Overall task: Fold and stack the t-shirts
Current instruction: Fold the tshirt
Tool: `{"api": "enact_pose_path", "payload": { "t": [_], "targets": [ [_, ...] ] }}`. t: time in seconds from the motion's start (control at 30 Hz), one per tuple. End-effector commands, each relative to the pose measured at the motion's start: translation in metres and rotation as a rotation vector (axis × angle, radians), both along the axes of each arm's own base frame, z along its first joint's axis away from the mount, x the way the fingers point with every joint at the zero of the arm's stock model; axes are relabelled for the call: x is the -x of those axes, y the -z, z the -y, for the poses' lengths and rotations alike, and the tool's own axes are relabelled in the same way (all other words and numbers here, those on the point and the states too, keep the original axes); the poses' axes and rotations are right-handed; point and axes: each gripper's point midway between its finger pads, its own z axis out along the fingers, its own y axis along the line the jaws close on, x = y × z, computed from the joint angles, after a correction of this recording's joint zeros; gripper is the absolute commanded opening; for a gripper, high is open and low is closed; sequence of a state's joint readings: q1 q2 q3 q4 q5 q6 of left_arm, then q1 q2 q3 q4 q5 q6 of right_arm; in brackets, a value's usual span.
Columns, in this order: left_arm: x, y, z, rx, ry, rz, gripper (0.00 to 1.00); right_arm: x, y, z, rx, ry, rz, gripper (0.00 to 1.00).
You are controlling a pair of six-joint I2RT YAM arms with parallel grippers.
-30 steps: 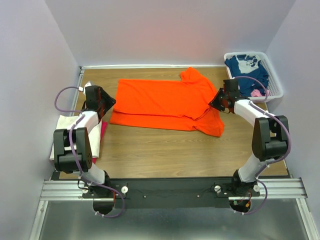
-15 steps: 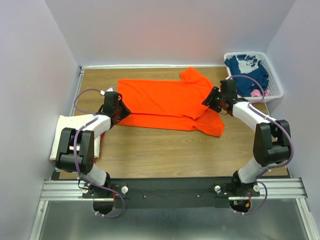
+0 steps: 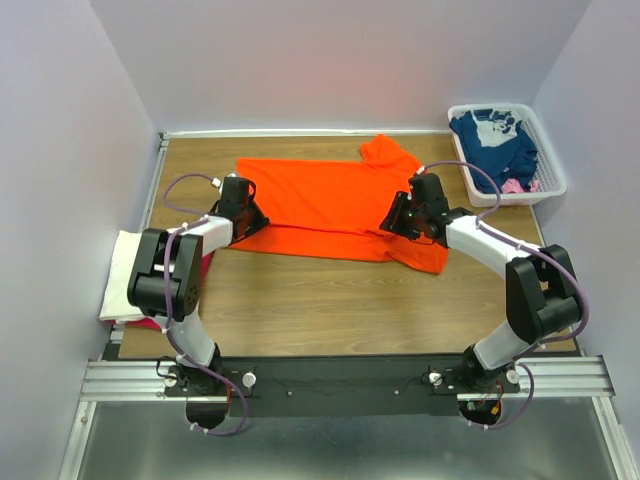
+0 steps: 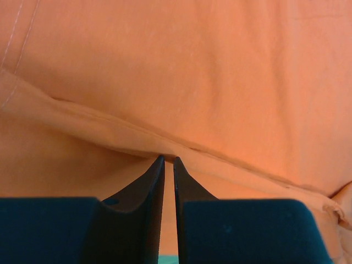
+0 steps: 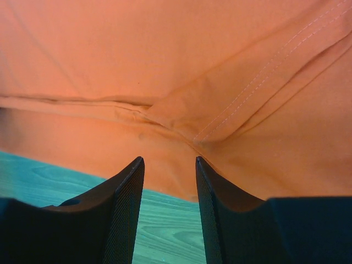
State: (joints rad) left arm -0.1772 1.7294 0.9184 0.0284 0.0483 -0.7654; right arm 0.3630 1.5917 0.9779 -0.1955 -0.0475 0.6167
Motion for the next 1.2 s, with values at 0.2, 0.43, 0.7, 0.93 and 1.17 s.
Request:
{"api": "enact_pose_path", "payload": {
  "t": [0.2, 0.43, 0.7, 0.93, 1.17],
  "targets": [
    [-0.043, -0.007, 0.005, 0.001, -0.027, 0.032, 0.19, 0.002, 0.006, 0.009, 0.09, -0.004, 0.012, 0.49],
    [-0.056, -0.037, 0.007, 0.006, -0.005, 0.102, 0.19, 0.008, 0.023, 0.018, 0.198, -0.003, -0.011, 0.5],
    [-0.05, -0.07, 0.014, 0.021, 0.06, 0.165, 0.19, 0.001, 0.043, 0.018, 0.261, 0.002, -0.041, 0.52],
    [-0.039, -0.083, 0.015, 0.018, 0.091, 0.182, 0.19, -0.009, 0.05, 0.014, 0.278, 0.02, -0.046, 0.45],
    [-0.035, -0.084, 0.014, 0.009, 0.113, 0.184, 0.19, -0.028, 0.041, 0.009, 0.28, 0.038, -0.011, 0.18]
  ]
}}
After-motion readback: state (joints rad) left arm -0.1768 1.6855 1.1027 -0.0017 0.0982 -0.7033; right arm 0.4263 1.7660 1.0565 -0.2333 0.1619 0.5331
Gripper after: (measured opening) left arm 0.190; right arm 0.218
